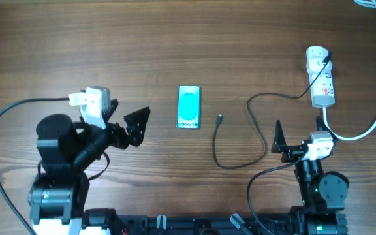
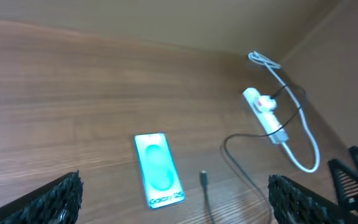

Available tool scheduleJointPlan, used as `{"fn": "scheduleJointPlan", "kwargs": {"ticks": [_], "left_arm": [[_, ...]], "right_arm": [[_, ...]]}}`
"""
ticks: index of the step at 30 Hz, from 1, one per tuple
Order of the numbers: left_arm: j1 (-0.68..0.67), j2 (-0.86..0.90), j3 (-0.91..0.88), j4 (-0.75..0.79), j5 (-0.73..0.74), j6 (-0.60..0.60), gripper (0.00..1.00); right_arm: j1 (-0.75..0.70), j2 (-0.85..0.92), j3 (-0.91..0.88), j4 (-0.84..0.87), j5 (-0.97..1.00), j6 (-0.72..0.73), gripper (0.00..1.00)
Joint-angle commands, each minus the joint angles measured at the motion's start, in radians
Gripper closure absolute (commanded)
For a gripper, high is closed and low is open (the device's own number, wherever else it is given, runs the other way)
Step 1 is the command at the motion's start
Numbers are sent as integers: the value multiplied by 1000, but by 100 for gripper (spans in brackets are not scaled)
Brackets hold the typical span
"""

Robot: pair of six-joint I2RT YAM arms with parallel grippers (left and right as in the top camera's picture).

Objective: Plug charger to phone and switch on socket
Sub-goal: 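Raise the left arm and move the left gripper above the phone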

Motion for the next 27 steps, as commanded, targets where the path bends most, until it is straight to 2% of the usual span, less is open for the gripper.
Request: {"fn": "scheduleJointPlan", "kwargs": {"ticks": [1, 4, 8, 15, 19, 23, 27], "left_arm": [[-3, 131, 175, -150, 7, -38, 0], [-39, 300, 395, -345, -67, -11, 0], [-132, 517, 670, -622, -265, -8, 0], [-260, 637, 716, -681, -201, -28, 0], [-315, 660, 716, -719, -278, -158, 0], [-338, 698, 738, -739, -328, -230, 1], [-340, 820, 930, -886, -409, -229, 1]], "right_arm": [[4, -3, -1, 3, 17, -13, 0], [4, -3, -1, 3, 17, -13, 0], [4, -3, -1, 3, 17, -13, 0], [4, -3, -1, 3, 17, -13, 0], [4, -3, -1, 3, 16, -13, 0], [4, -3, 0, 3, 17, -13, 0], [4, -3, -1, 3, 17, -13, 0]]}}
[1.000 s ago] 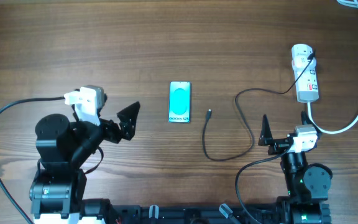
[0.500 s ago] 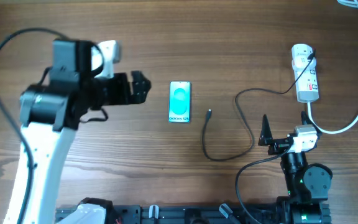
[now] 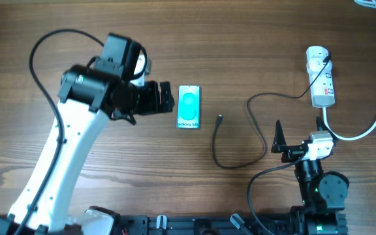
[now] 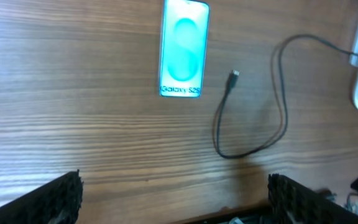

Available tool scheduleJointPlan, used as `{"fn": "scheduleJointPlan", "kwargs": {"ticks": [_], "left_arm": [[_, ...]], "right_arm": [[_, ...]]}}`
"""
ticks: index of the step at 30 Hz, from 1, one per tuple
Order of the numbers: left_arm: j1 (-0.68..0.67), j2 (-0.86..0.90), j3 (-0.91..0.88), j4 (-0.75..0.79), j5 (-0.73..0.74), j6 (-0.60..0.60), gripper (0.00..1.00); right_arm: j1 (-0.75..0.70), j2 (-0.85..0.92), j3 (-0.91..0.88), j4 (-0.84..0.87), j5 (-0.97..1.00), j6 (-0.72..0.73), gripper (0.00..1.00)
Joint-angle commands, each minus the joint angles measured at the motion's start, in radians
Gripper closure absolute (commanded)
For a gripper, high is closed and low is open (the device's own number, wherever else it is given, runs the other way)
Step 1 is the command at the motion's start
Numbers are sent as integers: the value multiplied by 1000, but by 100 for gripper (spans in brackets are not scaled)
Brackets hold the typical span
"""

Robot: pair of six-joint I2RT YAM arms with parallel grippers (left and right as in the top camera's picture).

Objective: Plug charger to phone and switch on socket
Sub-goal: 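Raise the left arm and move the left gripper above the phone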

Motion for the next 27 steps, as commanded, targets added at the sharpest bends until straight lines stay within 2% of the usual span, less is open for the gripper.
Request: {"fn": "scheduleJointPlan", "kwargs": {"ticks": [1, 3, 6, 9, 18, 27], "left_arm": [[-7, 134, 229, -150, -121, -26, 0], [-7, 224, 343, -265, -171, -26, 0], [-7, 318, 389, -332, -200, -26, 0], [-7, 369, 389, -259, -200, -27, 0], [-9, 372, 388, -88, -172, -27, 0], [-9, 372, 388, -72, -161, -27, 0]], "right_arm": [[4, -3, -1, 3, 17, -13, 0], [4, -3, -1, 3, 17, -14, 0], [4, -3, -1, 3, 17, -14, 1], [4, -3, -1, 3, 17, -14, 0], [4, -3, 0, 3, 17, -13, 0], [4, -3, -1, 3, 17, -14, 0]]}}
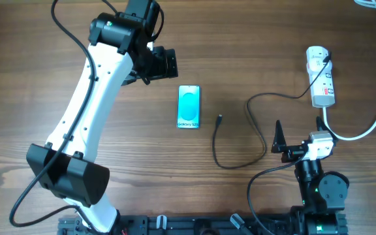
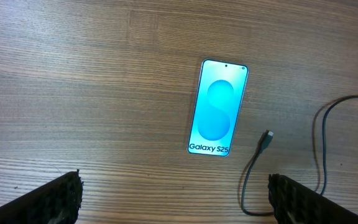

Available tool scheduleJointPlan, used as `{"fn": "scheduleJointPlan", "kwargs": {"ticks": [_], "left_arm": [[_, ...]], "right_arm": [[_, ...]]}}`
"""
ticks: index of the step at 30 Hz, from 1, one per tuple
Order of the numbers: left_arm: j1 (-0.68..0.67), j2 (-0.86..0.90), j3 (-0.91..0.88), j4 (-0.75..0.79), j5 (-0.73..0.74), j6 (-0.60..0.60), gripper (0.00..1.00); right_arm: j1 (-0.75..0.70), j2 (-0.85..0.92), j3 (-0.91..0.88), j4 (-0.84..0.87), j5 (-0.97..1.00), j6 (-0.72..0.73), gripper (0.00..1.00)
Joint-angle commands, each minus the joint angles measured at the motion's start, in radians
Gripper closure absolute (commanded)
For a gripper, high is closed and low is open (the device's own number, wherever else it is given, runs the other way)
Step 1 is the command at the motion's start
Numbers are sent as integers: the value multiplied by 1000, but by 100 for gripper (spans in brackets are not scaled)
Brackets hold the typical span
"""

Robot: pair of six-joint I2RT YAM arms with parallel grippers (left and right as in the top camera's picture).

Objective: Plug charger to phone and switch on socket
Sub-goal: 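Raise the left arm and move the left gripper above the phone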

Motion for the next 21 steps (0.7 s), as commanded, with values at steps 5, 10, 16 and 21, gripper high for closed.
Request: {"fn": "scheduleJointPlan", "kwargs": {"ticks": [5, 10, 16, 21], "left_arm": [[-7, -7, 19, 1, 27, -10, 0], [-17, -7, 19, -6, 27, -10, 0], [-56, -7, 19, -5, 27, -9, 0], [-75, -7, 19, -5, 27, -9, 0]], "right_arm": [[4, -3, -1, 3, 17, -13, 1], [4, -3, -1, 3, 17, -13, 0], [4, -3, -1, 3, 16, -13, 0], [4, -3, -1, 3, 17, -13, 0]]}}
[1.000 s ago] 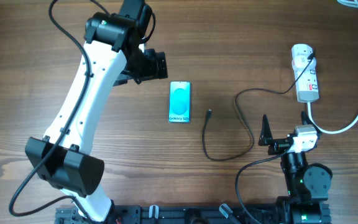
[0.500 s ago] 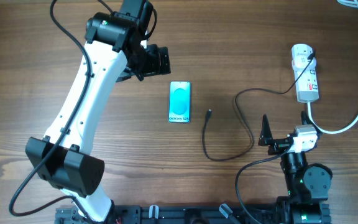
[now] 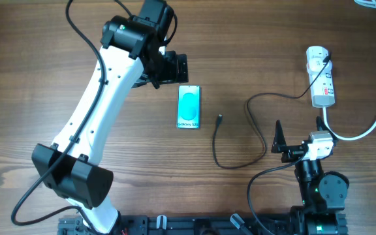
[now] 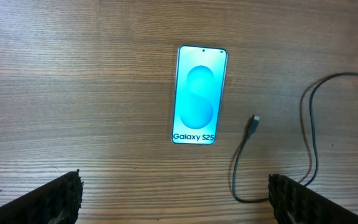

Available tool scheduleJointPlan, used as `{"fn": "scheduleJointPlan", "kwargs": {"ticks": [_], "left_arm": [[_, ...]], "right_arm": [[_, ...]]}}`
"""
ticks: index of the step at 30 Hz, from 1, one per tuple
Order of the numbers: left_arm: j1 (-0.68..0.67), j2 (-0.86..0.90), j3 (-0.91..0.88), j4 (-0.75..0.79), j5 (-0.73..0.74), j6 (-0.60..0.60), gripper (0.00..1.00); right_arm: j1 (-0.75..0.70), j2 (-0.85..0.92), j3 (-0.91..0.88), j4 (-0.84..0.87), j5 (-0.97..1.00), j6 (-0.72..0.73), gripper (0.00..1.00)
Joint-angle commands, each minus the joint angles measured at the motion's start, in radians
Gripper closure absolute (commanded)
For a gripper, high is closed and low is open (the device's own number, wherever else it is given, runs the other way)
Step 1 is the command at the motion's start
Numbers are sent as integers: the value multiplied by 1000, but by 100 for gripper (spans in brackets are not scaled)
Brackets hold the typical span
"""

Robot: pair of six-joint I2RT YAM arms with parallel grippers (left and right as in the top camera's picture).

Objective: Plug charger to phone and switch on socket
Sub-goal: 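Raise the left arm and move the left gripper above the phone, then lower the open left gripper down over the top end of the phone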

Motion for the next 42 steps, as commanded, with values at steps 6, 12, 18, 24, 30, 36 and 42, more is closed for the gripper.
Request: {"fn": "scheduleJointPlan", "kwargs": {"ticks": [6, 12, 18, 24, 30, 36, 42], "left_arm": [[-9, -7, 19, -3, 8, -9, 0], [-9, -7, 19, -3, 8, -9, 0], [-9, -7, 19, 2, 9, -45, 0], [-21, -2, 19, 5, 12, -62, 0], [-59, 59, 19, 4, 12, -62, 0], [-72, 110, 19, 4, 11, -81, 0], [-72, 116, 19, 17, 12, -107, 0]], "right_arm": [[4, -3, -1, 3, 17, -13, 0], [4, -3, 0, 3, 17, -14, 0], [4, -3, -1, 3, 17, -14, 0], [4, -3, -1, 3, 17, -13, 0], [4, -3, -1, 3, 17, -13, 0], [4, -3, -1, 3, 17, -13, 0], [4, -3, -1, 3, 17, -14, 0]]}}
